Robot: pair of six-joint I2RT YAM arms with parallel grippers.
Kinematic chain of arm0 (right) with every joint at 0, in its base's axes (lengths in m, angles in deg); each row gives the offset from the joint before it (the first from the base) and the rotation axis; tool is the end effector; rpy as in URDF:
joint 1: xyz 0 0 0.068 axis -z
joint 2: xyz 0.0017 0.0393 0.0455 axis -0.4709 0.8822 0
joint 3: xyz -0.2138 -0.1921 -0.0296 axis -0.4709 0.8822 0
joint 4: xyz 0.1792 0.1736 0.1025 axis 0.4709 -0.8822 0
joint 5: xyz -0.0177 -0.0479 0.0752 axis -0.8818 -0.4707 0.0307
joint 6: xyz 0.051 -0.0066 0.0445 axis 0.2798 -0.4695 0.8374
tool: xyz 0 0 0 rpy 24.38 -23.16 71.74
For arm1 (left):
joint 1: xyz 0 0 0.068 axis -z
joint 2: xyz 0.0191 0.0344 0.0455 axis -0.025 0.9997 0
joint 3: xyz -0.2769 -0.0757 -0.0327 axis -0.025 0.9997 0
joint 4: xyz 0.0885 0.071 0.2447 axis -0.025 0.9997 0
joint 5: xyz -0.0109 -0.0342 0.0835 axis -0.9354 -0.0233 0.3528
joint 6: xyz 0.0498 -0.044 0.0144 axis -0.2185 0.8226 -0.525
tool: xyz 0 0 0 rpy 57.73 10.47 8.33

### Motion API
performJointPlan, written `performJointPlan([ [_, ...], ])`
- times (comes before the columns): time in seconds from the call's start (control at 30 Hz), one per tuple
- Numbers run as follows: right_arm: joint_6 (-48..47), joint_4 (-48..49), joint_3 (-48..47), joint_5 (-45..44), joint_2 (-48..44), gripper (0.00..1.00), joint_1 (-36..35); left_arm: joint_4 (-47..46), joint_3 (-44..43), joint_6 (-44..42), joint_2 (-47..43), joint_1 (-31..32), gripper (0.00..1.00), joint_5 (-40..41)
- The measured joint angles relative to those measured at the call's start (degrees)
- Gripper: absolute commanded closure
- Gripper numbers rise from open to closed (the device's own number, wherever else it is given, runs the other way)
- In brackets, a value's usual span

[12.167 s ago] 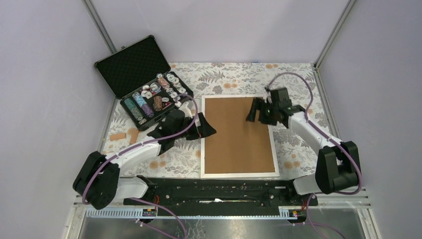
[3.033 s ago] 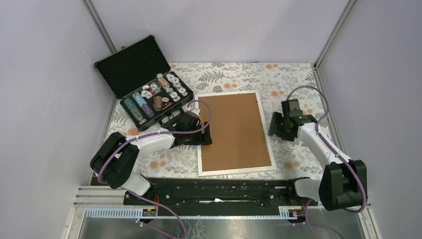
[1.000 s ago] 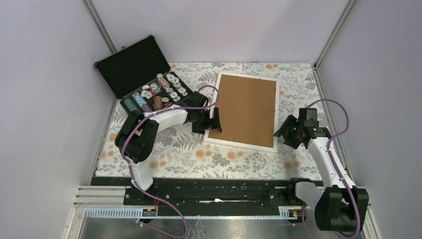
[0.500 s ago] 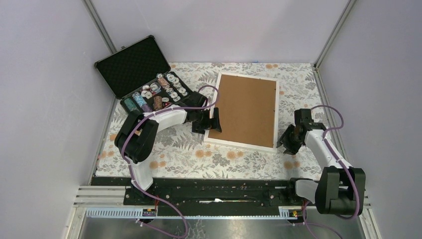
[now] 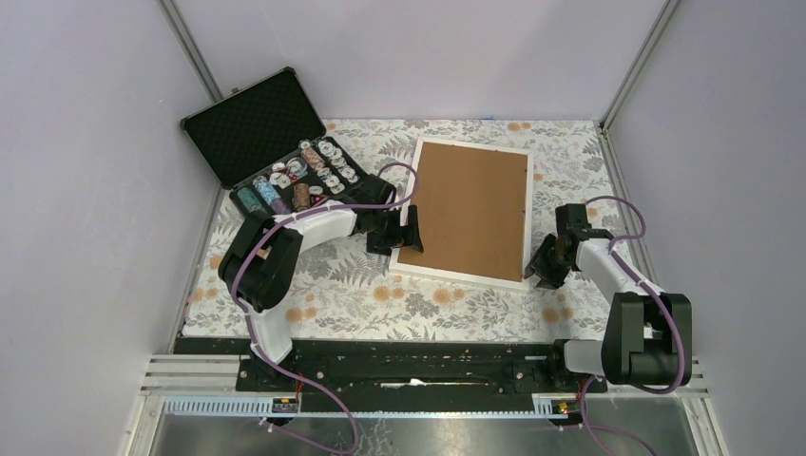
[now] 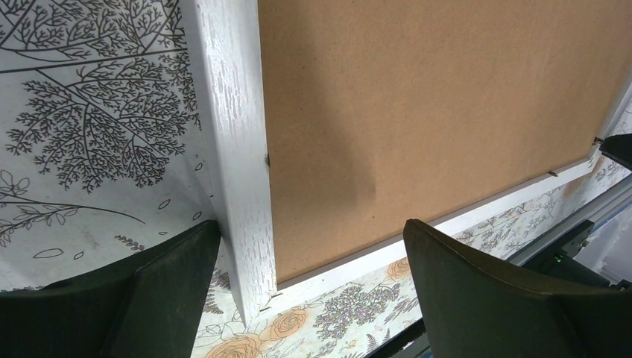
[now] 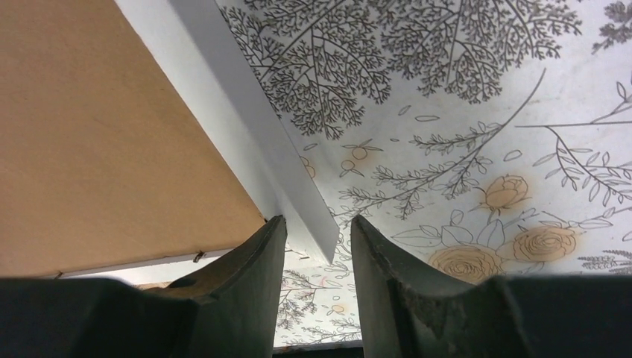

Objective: Put the photo into the frame

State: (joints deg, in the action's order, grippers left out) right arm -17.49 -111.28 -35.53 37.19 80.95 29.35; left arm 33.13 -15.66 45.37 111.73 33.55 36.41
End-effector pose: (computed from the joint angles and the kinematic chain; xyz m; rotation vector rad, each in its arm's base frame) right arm 0.2354 -0.0014 0.1660 0.7738 2.6785 0.2358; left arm 0.3203 -0.2225 0.1604 0.1013 2.7700 -0.8021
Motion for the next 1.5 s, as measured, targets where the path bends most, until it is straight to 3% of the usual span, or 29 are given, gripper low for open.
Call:
performJointPlan([
  [0.63,-1.2,1.6,-1.8,-4.6,1.8,0.57,-5.9,-0.2,0.2,-0.2,-0.1,0.0,0.01,0.0],
  [1.23,6.7,4.2,-1.5,-13.9,4.5,0.55,-15.8,-0.4,0.3,-0.4,-0.3,-0.8,0.01,0.8],
  [1.3,7.0,3.5,-2.2,-14.8,4.9,0.49,-16.5,-0.3,0.3,-0.4,-0.3,-0.8,0.01,0.8],
  [1.43,6.3,4.3,-3.1,-13.2,4.5,0.13,-17.0,-0.1,0.3,-1.5,-0.3,-0.7,0.01,0.8],
  [1.5,4.4,4.1,-4.4,-11.5,5.0,0.03,-17.5,0.4,0.1,-2.6,-0.4,-0.7,0.01,1.0],
])
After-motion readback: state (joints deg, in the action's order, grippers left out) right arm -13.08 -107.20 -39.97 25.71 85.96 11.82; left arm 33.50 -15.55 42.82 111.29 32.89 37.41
